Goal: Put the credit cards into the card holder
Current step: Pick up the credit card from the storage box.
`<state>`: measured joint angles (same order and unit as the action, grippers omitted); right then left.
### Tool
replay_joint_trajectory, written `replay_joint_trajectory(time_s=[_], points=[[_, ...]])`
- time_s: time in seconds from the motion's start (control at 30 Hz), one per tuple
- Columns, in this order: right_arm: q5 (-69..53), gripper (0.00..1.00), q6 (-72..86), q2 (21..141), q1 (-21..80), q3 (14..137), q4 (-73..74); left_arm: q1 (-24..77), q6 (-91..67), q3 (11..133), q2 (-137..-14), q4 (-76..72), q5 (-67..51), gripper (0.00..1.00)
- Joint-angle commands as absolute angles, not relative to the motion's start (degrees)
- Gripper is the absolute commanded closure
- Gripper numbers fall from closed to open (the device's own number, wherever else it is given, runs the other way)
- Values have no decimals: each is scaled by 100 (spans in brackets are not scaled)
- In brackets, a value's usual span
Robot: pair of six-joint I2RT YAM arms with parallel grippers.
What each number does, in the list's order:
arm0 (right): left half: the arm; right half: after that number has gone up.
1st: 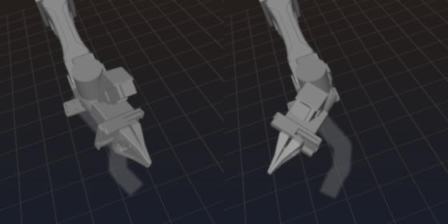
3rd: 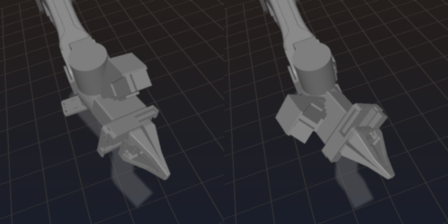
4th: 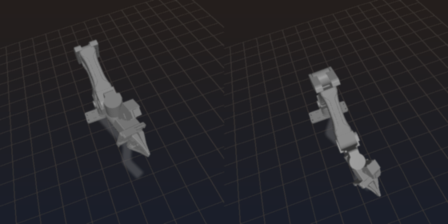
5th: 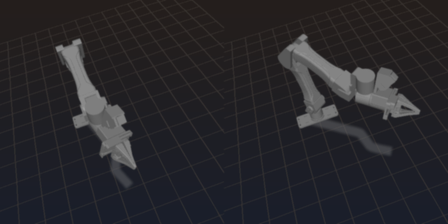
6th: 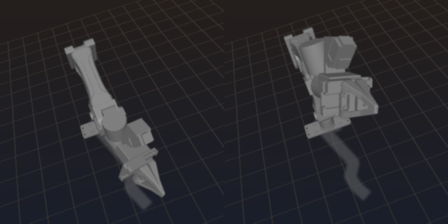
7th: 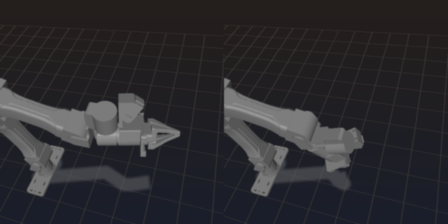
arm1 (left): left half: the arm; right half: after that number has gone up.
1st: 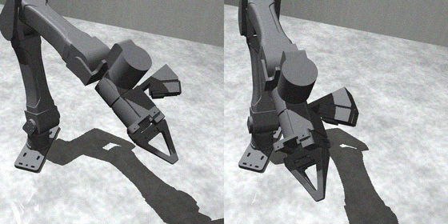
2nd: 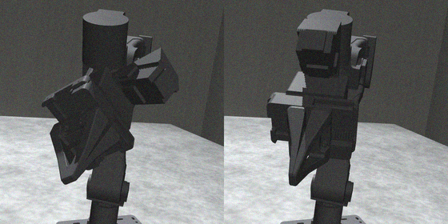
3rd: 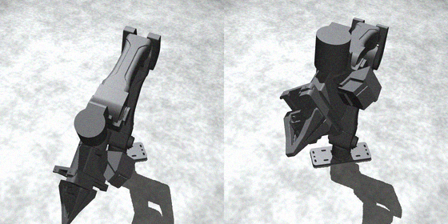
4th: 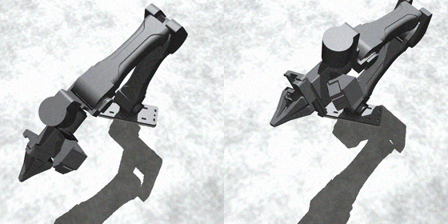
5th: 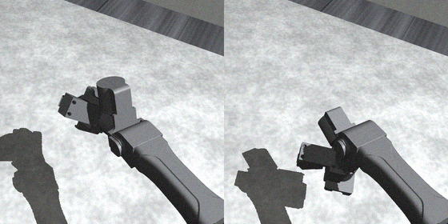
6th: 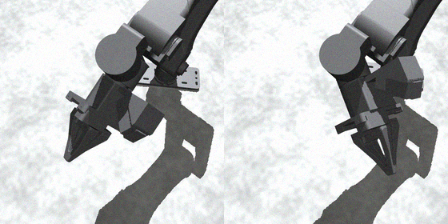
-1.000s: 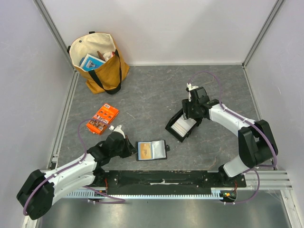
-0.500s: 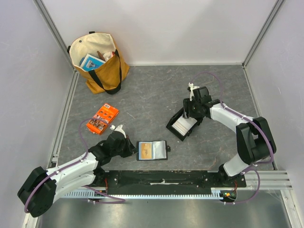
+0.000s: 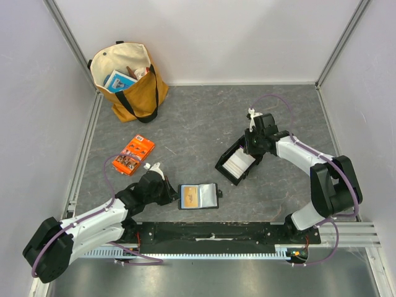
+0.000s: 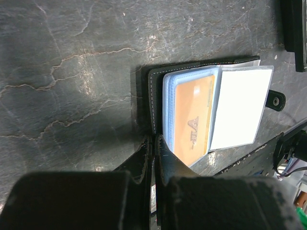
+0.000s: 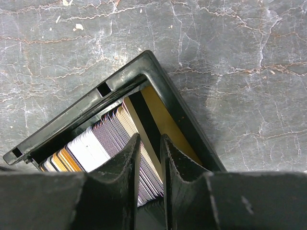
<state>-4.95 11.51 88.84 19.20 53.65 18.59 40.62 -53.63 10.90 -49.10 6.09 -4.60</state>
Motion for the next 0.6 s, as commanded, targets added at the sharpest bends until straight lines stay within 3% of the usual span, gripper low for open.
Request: replay_joint_trajectory(time_s=[0.0, 0.37, 0.57], points=[[-764, 73, 1213, 8684, 1907, 5353, 2136, 4078, -5186, 1195, -4939, 466, -492, 98], [-1046, 77, 1195, 8543, 1714, 5431, 2224, 4078, -5159, 1195, -5115, 325, -589, 98], [-572, 83, 1257, 8666, 1670, 5554, 2329, 4087, -5168, 1187, -5115, 299, -580, 98]])
